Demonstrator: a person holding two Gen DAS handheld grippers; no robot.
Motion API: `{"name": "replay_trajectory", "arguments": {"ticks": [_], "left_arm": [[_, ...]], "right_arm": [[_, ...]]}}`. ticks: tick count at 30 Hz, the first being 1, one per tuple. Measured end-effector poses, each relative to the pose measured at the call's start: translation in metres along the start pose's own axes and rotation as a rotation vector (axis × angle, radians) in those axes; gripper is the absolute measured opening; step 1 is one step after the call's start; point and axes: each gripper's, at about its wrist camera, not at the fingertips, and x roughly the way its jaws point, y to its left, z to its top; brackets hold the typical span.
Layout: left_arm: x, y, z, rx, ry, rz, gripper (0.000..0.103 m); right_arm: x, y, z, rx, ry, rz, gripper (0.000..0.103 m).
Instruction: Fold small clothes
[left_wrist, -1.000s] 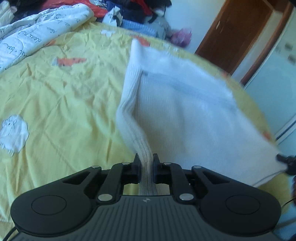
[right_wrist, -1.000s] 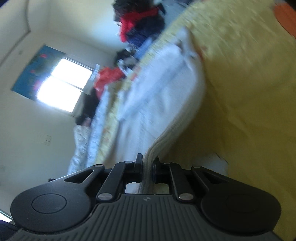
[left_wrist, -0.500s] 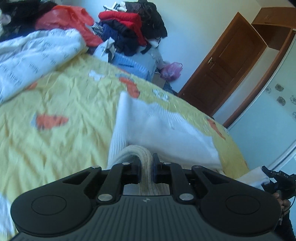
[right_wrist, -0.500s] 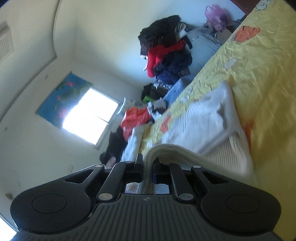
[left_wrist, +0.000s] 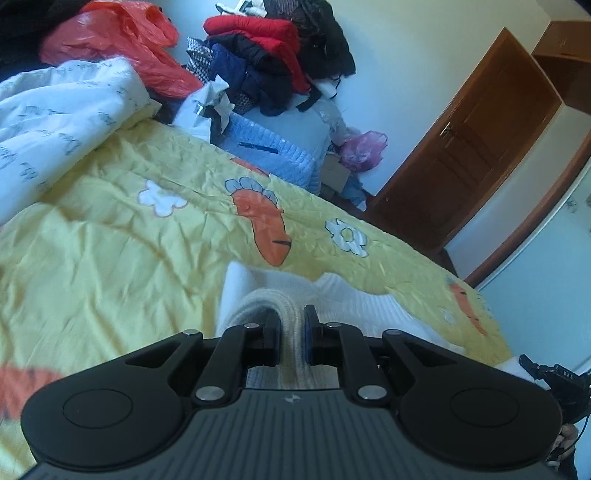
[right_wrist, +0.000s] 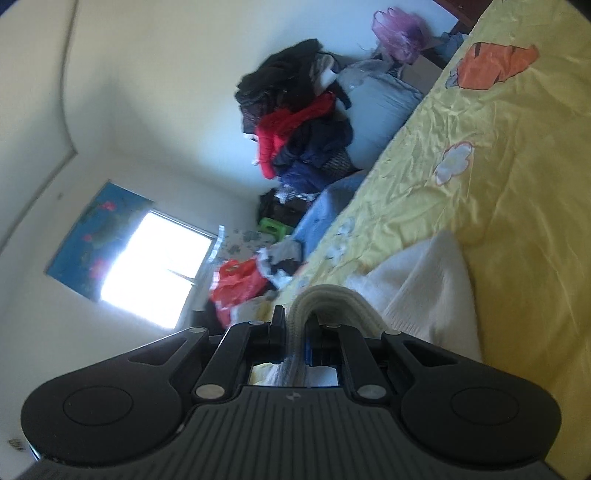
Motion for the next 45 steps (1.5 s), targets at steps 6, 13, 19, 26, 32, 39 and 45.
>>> {"name": "replay_trajectory", "arguments": {"ticks": [6,13,19,26,32,39,45], "left_arm": [[0.056,0.016,0.027,-0.068,0.01,0.028,0.011],[0.13,0.051,0.028,-0.204,0.076,0.095,0.012],[0.105,0.064,0.036,-0.364,0.045,-0.049,0.061],[-0.004,0.054,-0.007,-0.345,-0.125,-0.035,0.087],[-0.044,0.066,-0.108,-0.46,-0.091,-0.044,0.087],[-0.024,0.056,-0.144,-0.473,-0.079,-0.072,0.088],[-0.003,0.044,-0.138,-0.494,-0.135,-0.032,0.088]], "right_arm": [[0.049,-0.039,0.034,0.066,-0.001,-0.067,0.014],[0.101,-0.089,0.048,0.198,0.033,-0.196,0.024],[0.076,-0.068,0.048,0.173,-0.091,-0.173,0.076],[-0.015,-0.004,-0.009,-0.059,-0.105,-0.122,0.078],[-0.081,-0.006,-0.09,-0.057,-0.086,-0.206,0.078],[-0.064,-0.026,-0.125,0.008,-0.07,-0.271,0.078],[-0.022,-0.027,-0.121,0.023,-0.137,-0.321,0.08]]}}
